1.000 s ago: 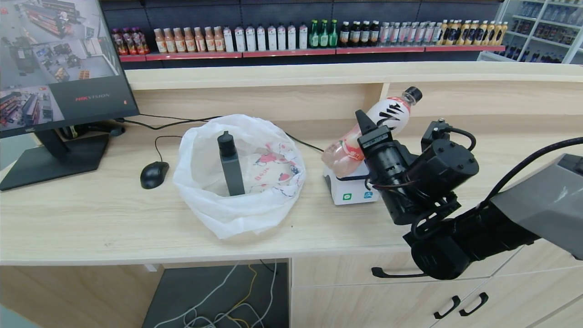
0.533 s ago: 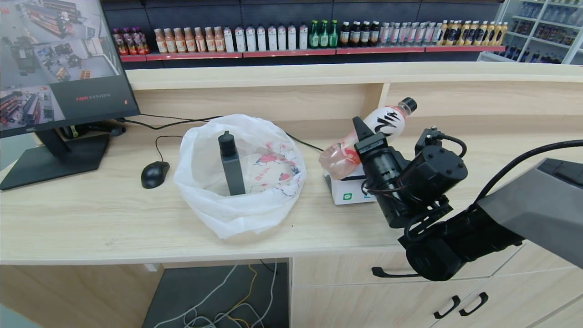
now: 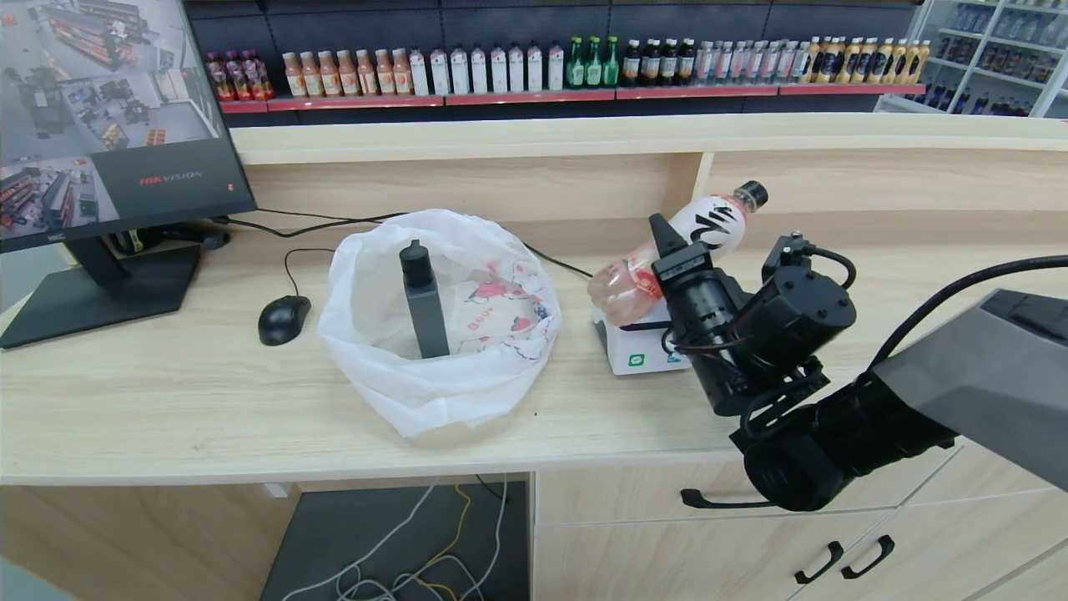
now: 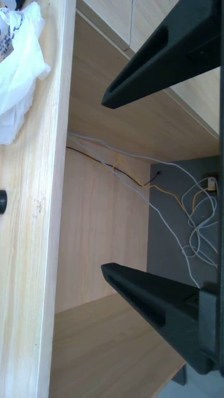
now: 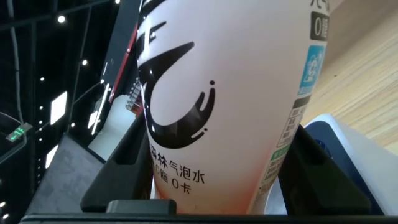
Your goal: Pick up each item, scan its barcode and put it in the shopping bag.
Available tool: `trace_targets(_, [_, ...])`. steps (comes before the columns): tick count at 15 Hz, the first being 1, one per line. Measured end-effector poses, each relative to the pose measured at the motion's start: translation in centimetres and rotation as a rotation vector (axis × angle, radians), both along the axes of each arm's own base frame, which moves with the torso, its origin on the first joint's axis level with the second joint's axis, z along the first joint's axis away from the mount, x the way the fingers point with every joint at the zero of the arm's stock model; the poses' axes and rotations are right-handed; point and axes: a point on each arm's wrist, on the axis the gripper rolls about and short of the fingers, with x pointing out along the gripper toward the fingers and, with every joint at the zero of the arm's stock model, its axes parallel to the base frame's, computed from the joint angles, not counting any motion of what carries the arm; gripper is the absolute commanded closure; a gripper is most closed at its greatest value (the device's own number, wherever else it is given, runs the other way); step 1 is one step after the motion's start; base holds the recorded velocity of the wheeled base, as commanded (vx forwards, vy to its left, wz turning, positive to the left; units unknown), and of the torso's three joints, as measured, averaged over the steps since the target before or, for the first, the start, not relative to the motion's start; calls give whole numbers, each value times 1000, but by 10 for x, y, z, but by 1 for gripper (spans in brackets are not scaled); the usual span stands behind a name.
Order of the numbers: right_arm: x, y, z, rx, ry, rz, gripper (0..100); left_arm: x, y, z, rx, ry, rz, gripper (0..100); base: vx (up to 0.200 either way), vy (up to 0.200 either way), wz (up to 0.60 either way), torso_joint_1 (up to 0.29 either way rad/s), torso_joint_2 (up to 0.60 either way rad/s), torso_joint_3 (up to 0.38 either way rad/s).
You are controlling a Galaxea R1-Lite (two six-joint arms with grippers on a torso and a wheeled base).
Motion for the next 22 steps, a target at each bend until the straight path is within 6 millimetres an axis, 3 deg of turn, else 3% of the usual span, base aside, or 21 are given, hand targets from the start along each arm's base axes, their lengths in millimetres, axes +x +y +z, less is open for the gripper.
trace_targets(16, [1,-2,-1,0,2,0,100,0,0,0,0,0,0,0,0,0,0,0,0,0])
trace_targets(22, [0,-2,3,-75,-18,-23,100,0,0,0,0,0,0,0,0,0,0,0,0,0])
